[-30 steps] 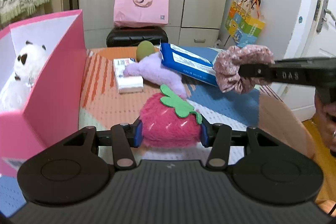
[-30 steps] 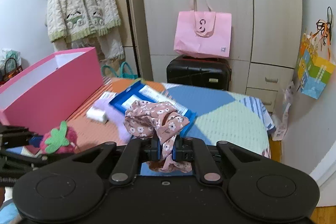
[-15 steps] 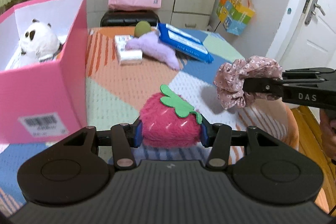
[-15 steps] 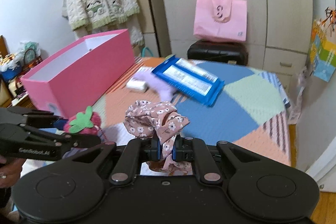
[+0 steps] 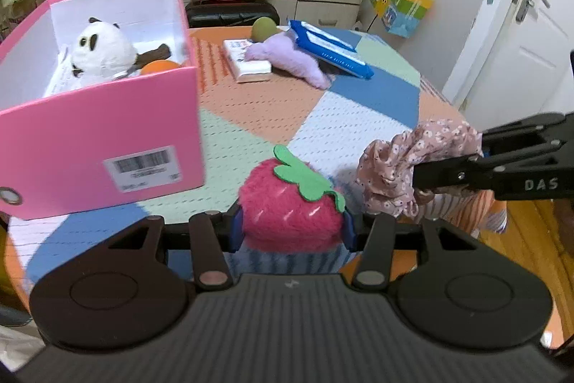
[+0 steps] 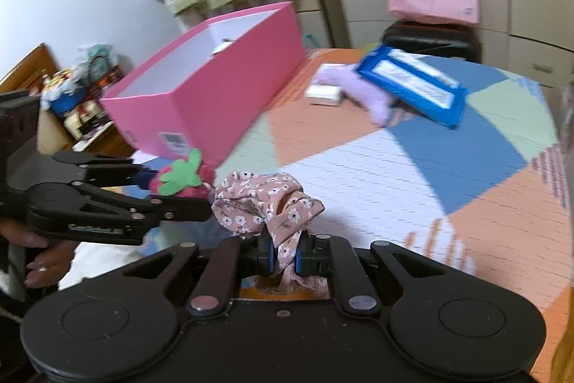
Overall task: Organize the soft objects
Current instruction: 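Carry the strawberry plush in the left tool and scrunchie in the right tool over the pink box, then open the left tool dropping the strawberry plush while the right tool releases the scrunchie into the box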
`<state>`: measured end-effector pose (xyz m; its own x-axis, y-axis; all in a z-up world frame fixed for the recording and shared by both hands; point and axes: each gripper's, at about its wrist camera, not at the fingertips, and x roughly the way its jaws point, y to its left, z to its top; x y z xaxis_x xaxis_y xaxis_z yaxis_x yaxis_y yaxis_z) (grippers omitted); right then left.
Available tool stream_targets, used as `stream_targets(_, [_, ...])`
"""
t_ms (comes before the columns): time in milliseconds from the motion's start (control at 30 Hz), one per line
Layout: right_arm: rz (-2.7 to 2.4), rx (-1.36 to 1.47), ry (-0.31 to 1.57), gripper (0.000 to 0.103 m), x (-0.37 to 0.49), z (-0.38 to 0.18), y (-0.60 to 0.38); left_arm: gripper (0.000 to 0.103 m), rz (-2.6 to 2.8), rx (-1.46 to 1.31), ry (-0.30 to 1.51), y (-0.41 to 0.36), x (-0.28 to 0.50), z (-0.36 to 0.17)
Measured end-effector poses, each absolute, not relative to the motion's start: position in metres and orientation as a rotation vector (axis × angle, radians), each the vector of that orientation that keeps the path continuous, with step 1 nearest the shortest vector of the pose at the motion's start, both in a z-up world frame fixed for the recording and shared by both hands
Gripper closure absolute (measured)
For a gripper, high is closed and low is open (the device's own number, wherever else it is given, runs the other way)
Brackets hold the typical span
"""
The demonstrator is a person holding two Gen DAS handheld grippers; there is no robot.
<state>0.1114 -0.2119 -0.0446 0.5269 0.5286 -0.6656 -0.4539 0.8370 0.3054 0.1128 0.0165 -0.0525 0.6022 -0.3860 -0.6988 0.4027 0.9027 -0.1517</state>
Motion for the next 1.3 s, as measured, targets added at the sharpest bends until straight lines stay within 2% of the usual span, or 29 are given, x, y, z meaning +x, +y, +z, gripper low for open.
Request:
stream_targets(433, [0.77, 0.075, 0.823, 0.09, 0.117, -0.004, -0.152, 0.054, -0.501, 0.01, 0.816, 0.072, 0.1, -0.023])
stream_targets(800, [0.846, 0.061, 0.663, 0.087, 0.143, 0.042, -0.11, 0.054, -0.466, 0.01, 0.669, 0.111, 0.11, 0.018])
stream_targets(1067, [0.854, 0.077, 0.641, 0.087, 0.198, 0.056, -0.082, 0.053, -0.379, 0.013, 0.596, 0.132, 0.152, 0.037])
stream_targets(1300, [0.782, 0.058, 0.683, 0.087, 0.251, 0.038, -0.062, 0.053, -0.282, 0.081, 0.596, 0.139, 0.199, 0.029])
